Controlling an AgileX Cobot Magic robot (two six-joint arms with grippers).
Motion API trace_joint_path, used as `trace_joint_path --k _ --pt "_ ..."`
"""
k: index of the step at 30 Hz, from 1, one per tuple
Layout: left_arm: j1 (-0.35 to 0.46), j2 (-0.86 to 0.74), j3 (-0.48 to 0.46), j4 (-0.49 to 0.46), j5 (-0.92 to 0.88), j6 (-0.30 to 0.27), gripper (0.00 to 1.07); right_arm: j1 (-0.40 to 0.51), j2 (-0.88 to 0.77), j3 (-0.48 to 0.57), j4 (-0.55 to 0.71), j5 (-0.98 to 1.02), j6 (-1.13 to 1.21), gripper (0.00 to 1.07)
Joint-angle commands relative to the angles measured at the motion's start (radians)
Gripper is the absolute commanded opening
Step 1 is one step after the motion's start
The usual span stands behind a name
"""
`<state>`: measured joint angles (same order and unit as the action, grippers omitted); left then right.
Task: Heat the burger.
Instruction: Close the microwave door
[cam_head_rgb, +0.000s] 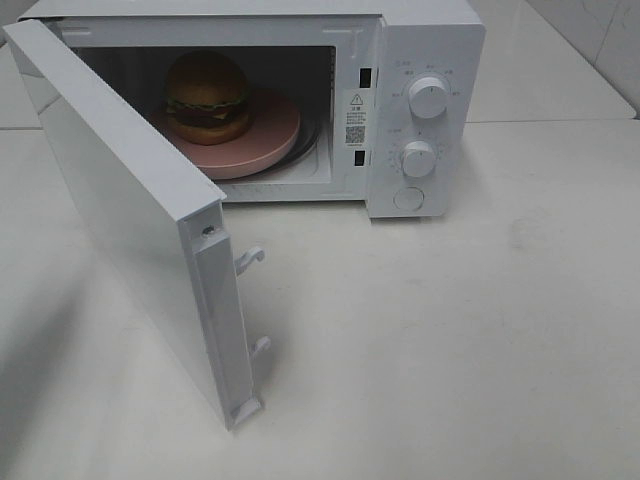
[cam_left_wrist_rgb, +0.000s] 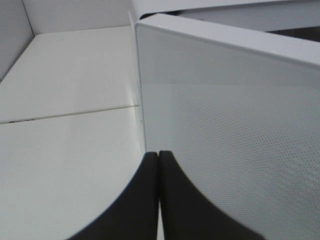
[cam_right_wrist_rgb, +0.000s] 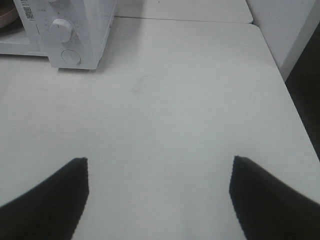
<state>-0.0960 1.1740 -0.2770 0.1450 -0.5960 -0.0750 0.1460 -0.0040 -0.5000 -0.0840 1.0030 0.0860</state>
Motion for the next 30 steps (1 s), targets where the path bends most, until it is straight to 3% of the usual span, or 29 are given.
trace_joint_path --k 1,4,12,20,24,26,30 --pt "-0.004 0.06 -0.001 0.123 -0.112 -0.096 0.0 -0.006 -0.032 0.001 -0.007 -0.008 -0.012 0.76" --pt "-0.004 0.104 -0.001 0.144 -0.188 -0.124 0.0 -0.006 -0.032 0.001 -0.007 -0.008 -0.012 0.76" --pt "-0.048 0.167 -0.017 0.131 -0.253 -0.121 0.0 -0.006 -0.032 0.001 -0.007 -0.008 -0.012 0.76" --pt "-0.181 0.276 -0.089 -0.029 -0.254 -0.11 0.0 -0.006 -0.032 0.001 -0.007 -0.008 -0.012 0.76" --pt "-0.252 0.316 -0.119 -0.124 -0.253 -0.052 0.0 -0.006 -0.032 0.001 -0.007 -0.008 -0.012 0.76" --pt "-0.305 0.349 -0.15 -0.203 -0.253 0.011 0.0 -0.006 -0.032 0.001 -0.007 -0.008 -0.012 0.76" --pt "-0.356 0.382 -0.181 -0.275 -0.253 0.046 0.0 -0.006 -0.032 0.001 -0.007 -0.008 -0.012 0.76"
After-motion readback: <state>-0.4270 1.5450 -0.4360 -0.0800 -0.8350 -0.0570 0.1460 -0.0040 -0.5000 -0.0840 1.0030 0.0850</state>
